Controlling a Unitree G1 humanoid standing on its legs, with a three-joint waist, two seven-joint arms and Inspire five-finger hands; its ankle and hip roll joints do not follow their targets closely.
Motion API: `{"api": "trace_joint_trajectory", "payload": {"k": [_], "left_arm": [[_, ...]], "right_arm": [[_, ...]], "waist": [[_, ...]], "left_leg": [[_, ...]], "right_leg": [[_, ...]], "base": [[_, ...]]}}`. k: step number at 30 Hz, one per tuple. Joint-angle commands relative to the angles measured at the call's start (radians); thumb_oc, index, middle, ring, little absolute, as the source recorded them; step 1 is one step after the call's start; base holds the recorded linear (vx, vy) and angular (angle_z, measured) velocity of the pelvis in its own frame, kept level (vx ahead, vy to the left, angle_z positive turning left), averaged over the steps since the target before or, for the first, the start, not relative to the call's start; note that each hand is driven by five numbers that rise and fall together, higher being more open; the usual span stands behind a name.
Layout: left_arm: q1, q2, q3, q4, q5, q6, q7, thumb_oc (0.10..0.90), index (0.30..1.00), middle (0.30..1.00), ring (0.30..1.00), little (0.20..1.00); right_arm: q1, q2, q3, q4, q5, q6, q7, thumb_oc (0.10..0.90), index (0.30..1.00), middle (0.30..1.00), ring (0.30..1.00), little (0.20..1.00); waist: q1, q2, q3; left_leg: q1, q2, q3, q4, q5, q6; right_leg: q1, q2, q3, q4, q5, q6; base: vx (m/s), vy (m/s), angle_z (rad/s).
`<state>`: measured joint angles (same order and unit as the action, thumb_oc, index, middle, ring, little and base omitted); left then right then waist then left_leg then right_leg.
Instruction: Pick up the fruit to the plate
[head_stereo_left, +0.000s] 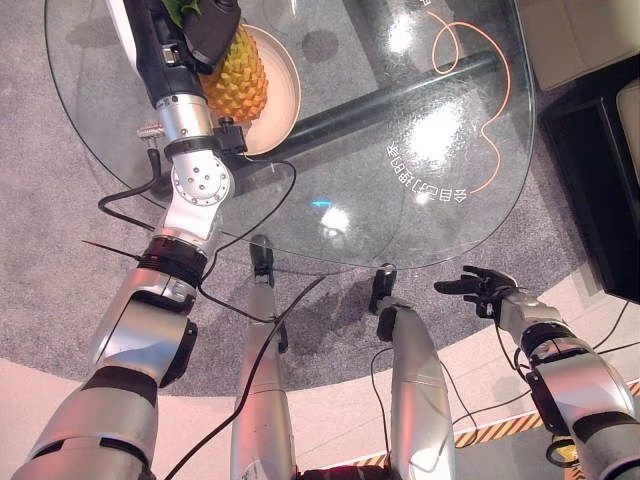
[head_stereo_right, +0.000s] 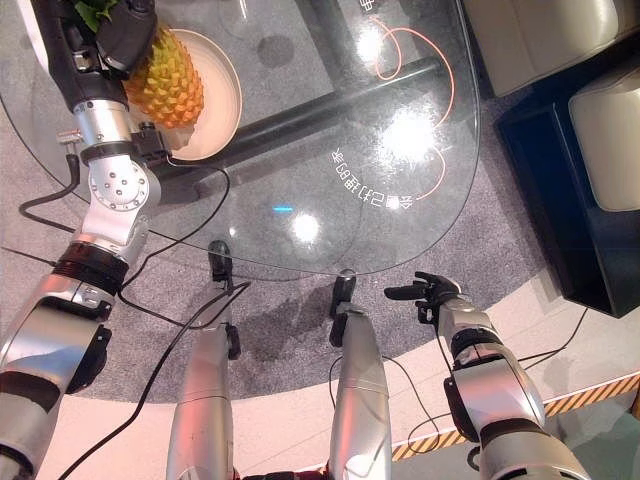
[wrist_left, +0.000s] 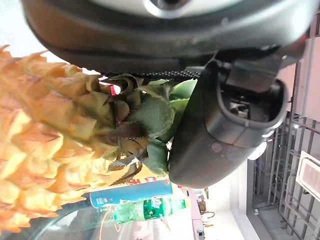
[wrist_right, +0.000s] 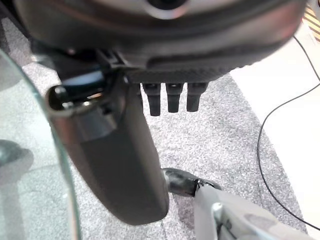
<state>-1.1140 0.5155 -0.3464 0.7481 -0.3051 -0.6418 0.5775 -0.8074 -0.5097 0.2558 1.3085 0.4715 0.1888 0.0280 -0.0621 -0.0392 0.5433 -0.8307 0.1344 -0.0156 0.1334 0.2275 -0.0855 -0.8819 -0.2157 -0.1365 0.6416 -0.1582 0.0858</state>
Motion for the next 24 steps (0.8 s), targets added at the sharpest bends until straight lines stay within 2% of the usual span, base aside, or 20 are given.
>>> {"api": "trace_joint_trajectory", "payload": {"k": [1, 18, 24], "left_arm": [[-0.205, -0.001, 0.011, -0.017, 0.002, -0.094, 0.007, 0.100, 0.300, 0.300, 0.300, 0.200], [-0.220, -0.003, -0.017, 0.045, -0.038, -0.076, -0.044, 0.100, 0.300, 0.300, 0.300, 0.200], [-0.223, 0.001, -0.021, 0.068, -0.047, -0.077, -0.054, 0.169, 0.359, 0.359, 0.359, 0.269]], "right_arm": [[0.036, -0.043, 0.027, 0.018, -0.008, 0.011, -0.011, 0.800, 0.900, 0.900, 0.900, 0.900], [0.022, -0.044, 0.037, 0.022, -0.002, 0.011, -0.012, 0.800, 0.900, 0.900, 0.900, 0.900], [0.023, -0.045, 0.038, 0.023, -0.001, 0.007, -0.011, 0.800, 0.900, 0.900, 0.900, 0.900]], "waist": [[0.009, -0.040, -0.023], [0.002, -0.041, -0.023], [-0.001, -0.042, -0.023]], "left_leg": [[0.023, 0.016, 0.032, 0.202, -0.213, -0.025], [0.020, 0.018, 0.036, 0.201, -0.210, -0.026], [0.027, 0.020, 0.039, 0.193, -0.207, -0.027]], "right_leg": [[0.056, 0.031, 0.027, -0.268, 0.180, 0.037], [0.051, 0.031, 0.031, -0.272, 0.185, 0.038], [0.055, 0.031, 0.032, -0.278, 0.188, 0.040]], "base": [[0.00, 0.000, 0.00], [0.00, 0.000, -0.01], [-0.01, 0.004, -0.08]]}}
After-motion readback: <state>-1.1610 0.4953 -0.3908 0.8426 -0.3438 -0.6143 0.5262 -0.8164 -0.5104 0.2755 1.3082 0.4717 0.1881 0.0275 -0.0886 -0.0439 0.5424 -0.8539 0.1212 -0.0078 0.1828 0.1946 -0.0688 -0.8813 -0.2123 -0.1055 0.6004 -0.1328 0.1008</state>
